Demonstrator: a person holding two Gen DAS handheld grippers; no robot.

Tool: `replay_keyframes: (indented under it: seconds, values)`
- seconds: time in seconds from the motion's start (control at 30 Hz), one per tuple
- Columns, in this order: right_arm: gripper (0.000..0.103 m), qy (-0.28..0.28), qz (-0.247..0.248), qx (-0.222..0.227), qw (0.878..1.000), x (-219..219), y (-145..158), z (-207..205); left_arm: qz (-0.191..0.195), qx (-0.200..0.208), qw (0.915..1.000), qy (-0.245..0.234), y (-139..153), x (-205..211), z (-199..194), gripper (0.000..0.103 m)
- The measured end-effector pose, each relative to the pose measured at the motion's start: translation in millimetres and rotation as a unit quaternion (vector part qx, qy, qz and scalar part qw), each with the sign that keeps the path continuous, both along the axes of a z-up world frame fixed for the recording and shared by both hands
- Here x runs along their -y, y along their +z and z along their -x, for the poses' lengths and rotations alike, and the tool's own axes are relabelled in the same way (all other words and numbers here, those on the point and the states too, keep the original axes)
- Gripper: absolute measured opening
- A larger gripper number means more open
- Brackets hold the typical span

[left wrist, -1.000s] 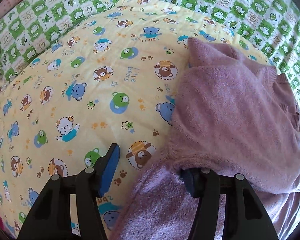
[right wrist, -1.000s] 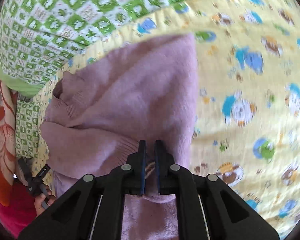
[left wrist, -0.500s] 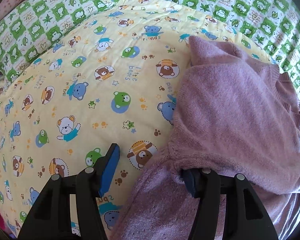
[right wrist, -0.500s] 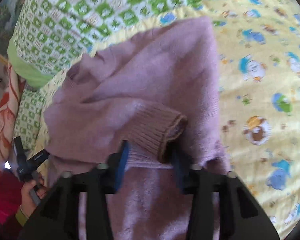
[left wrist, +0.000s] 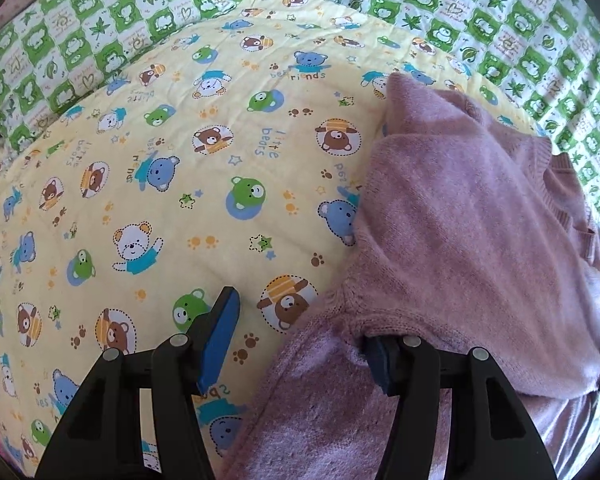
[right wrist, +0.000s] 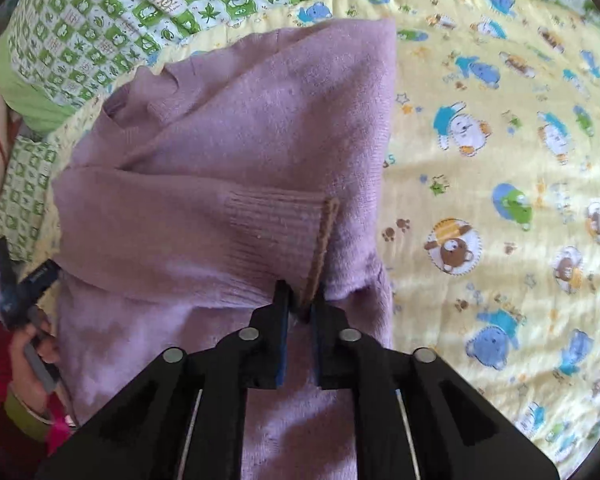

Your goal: Fold small clothes

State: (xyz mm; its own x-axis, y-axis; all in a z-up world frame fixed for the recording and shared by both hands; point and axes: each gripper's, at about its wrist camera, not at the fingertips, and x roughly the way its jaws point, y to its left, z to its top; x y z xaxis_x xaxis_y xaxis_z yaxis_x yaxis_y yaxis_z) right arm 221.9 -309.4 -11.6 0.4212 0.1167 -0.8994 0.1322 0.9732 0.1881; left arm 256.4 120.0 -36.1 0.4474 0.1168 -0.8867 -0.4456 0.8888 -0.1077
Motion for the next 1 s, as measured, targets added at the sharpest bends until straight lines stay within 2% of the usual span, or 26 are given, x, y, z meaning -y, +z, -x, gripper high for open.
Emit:
replay_keyframes:
  seconds: [0.07,0.1,0.17,0.27,0.4,0.47,0.57,0.67,0.73,0.77,0.8,0.83,0.9,1.0]
  values:
    - [0.026,-0.023,0.084,0.01,0.996,-13,19,7,0.007,0.003,1.0,-0.005,0,-3,3,0.06]
    - [0.029,-0.021,0.098,0.032,0.994,-23,30,10,0.009,0.004,0.9999,-0.005,-1,-4,4,0.061]
    - [0.031,0.017,0.082,0.069,0.994,-51,49,9,0.008,0.006,0.9999,-0.007,-2,-4,6,0.061]
    - [0.031,0.123,0.036,0.094,0.987,-115,64,-17,0.007,0.009,0.9999,-0.005,-3,-3,8,0.061]
    - [0.032,0.246,-0.024,0.11,0.963,-215,70,-78,0.013,0.014,0.9998,-0.001,-4,-1,14,0.061]
    - [0.037,0.297,-0.036,0.111,0.948,-266,67,-107,0.015,0.017,0.9997,-0.002,-5,-1,16,0.061]
    - [0.053,0.339,-0.036,0.091,0.936,-328,55,-150,0.016,0.02,0.9997,-0.003,-5,0,20,0.062]
    - [0.057,0.359,-0.022,0.082,0.929,-364,38,-181,0.013,0.023,0.9996,-0.005,-6,1,22,0.062]
    - [0.058,0.367,0.004,0.053,0.929,-378,21,-199,0.014,0.026,0.9996,-0.004,-7,0,22,0.062]
    - [0.054,0.37,0.019,0.039,0.928,-385,12,-206,0.015,0.027,0.9995,-0.003,-8,-1,22,0.059]
    - [0.025,0.381,0.013,0.022,0.924,-390,3,-212,0.015,0.03,0.9994,0.001,-7,-1,23,0.056]
    - [0.008,0.386,0.0,0.01,0.922,-389,-2,-216,0.018,0.034,0.9992,0.006,-7,-3,25,0.054]
    - [0.007,0.368,-0.023,0.043,0.929,-382,6,-224,0.029,0.043,0.9985,0.019,-7,-7,29,0.05]
    - [0.007,0.29,-0.103,0.072,0.949,-351,9,-240,0.047,0.047,0.9974,0.027,-9,-15,31,0.05]
